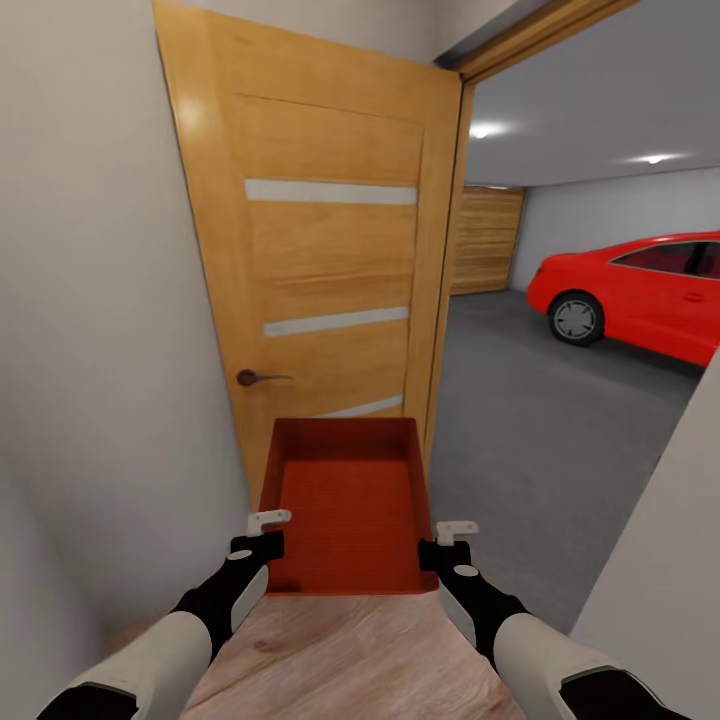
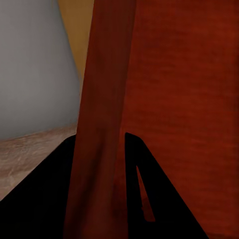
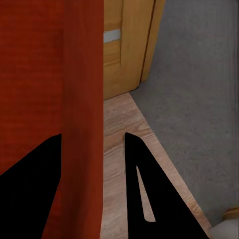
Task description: Move the two storage containers from the living room to the garage. In the garage, place one container on the floor and stack the other container on top of it (either order is fine).
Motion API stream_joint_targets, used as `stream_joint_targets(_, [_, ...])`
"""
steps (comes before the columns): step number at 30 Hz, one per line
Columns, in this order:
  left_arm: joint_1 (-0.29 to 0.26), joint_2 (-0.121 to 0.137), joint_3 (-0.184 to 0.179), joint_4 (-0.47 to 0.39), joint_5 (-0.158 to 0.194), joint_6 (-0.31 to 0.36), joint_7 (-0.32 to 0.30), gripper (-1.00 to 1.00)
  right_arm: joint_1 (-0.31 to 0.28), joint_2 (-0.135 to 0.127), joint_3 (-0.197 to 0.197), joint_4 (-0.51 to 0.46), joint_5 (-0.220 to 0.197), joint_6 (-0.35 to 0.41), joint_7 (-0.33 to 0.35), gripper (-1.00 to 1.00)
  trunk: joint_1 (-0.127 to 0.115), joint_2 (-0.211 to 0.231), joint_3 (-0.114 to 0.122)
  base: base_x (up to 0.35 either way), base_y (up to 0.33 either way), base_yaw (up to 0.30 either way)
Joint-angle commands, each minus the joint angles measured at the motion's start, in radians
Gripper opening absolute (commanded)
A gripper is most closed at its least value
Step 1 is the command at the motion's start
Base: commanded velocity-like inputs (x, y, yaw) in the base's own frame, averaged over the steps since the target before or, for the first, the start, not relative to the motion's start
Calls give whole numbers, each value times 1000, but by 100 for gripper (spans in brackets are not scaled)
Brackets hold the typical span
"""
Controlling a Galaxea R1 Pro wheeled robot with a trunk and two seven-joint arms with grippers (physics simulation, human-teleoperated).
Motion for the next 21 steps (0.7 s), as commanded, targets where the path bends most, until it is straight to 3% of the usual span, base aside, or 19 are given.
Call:
stream_joint_targets(1, [-1,39,52,-5,-14,-46,19,-100,0,0,9,3,-19,-3,-5,-100,1,-2,-2,201,146,-251])
stream_joint_targets(21, [-1,38,53,-5,-14,-46,20,-100,0,0,8,3,-19,-3,-5,-100,1,-2,-2,205,187,-251])
